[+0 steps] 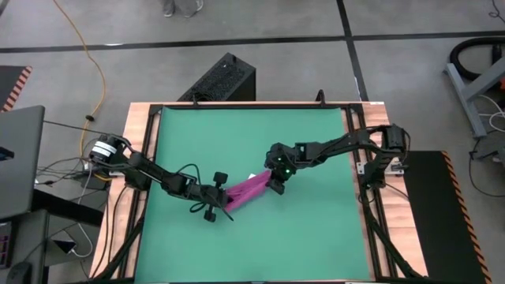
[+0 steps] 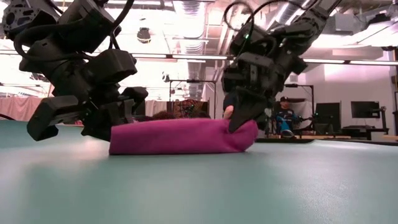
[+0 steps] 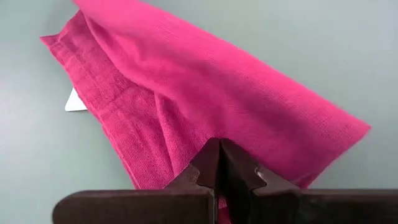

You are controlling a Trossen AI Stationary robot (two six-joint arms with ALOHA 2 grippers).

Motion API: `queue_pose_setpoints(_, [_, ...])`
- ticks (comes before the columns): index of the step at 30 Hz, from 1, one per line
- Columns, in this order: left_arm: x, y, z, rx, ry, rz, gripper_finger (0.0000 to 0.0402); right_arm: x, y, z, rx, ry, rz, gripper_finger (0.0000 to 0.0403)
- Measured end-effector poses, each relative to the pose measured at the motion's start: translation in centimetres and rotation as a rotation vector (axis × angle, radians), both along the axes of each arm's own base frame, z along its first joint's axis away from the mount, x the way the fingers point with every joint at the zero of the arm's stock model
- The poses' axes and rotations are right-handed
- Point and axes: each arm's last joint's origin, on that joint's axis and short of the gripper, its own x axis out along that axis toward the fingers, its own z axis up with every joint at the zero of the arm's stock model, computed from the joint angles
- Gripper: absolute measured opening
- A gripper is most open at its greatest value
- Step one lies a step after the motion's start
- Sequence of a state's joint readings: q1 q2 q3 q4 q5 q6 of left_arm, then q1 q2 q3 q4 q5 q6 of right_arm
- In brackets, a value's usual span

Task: Roll towel
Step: Roll the violet towel

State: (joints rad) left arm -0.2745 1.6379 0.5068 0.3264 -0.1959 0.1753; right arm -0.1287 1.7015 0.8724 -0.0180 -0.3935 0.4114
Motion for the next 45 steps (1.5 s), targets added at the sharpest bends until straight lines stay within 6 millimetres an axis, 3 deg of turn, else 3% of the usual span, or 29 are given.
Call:
queue_pose_setpoints(12, [-0.1,0.0,0.0,-0.018,0.02,-0.004,0.0,3.2,-0.7,-1.6,0.023,0.113,0.029,0.0021])
queue_pose_setpoints(21, [-0.2,0.0,-0.2,-0.029,0.045,0.002,0.0,1.7,-0.6,0.5,0.029,0.2,0.041,0.0021])
queue_pose_setpoints(36, [-0.2,0.0,-0.2,-0.01,0.043,-0.022,0.0,1.3,-3.6,1.0,0.289,0.137,0.072,0.0021])
queue_pose_setpoints(45, [-0.2,0.0,-0.2,0.0,0.04,-0.03,0.0,1.1,-4.6,1.0,0.327,0.14,0.029,0.0021])
